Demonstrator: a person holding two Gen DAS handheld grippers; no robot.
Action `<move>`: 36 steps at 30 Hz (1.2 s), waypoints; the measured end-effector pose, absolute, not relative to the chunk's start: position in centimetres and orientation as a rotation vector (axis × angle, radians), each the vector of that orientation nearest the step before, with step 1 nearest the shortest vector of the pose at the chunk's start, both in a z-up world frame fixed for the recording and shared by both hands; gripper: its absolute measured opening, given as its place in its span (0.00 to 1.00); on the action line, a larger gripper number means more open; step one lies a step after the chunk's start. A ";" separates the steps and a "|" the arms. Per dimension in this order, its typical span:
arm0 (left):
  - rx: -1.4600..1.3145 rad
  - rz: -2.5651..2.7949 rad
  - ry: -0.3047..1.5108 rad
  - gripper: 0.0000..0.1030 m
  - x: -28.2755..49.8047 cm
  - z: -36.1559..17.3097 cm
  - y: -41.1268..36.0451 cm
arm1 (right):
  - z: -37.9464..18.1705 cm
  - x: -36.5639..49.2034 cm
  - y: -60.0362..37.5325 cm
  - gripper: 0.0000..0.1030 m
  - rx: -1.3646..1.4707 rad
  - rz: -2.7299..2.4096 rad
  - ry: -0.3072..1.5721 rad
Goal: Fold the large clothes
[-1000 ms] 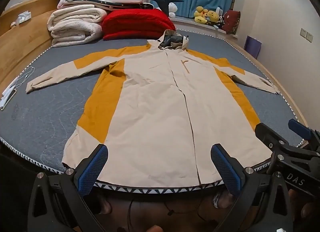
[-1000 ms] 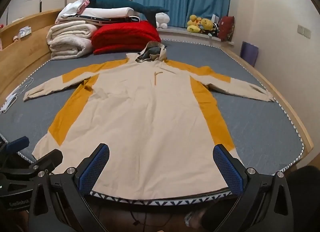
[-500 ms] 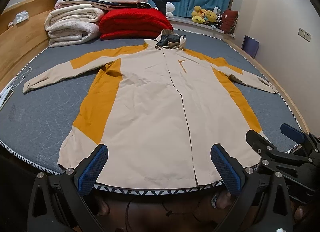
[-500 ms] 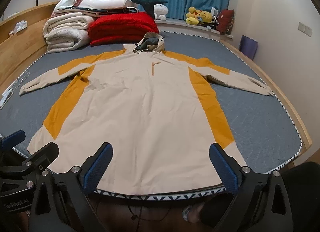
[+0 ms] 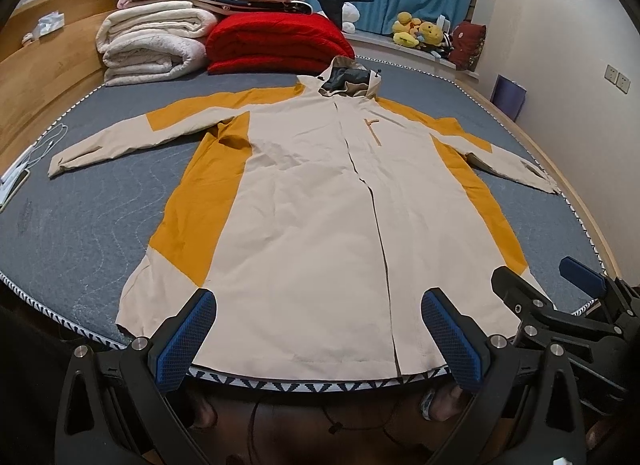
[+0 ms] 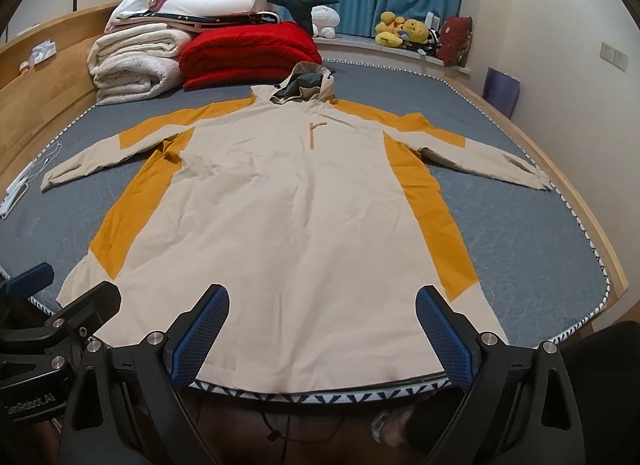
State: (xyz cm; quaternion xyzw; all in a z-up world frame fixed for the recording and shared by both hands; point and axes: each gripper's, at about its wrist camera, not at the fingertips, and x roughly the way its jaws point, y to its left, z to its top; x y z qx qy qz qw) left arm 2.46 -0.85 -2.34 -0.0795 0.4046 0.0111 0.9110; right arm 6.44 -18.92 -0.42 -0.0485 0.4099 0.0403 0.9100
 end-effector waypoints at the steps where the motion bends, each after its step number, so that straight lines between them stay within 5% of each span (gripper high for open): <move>1: -0.163 0.024 0.835 0.99 2.5 -2.4 -0.9 | -0.5 6.5 -18.9 0.92 -0.095 0.085 0.850; 36: -0.149 0.015 0.836 0.99 2.3 -2.4 -1.1 | -1.2 6.4 -18.3 0.92 -0.152 0.052 0.855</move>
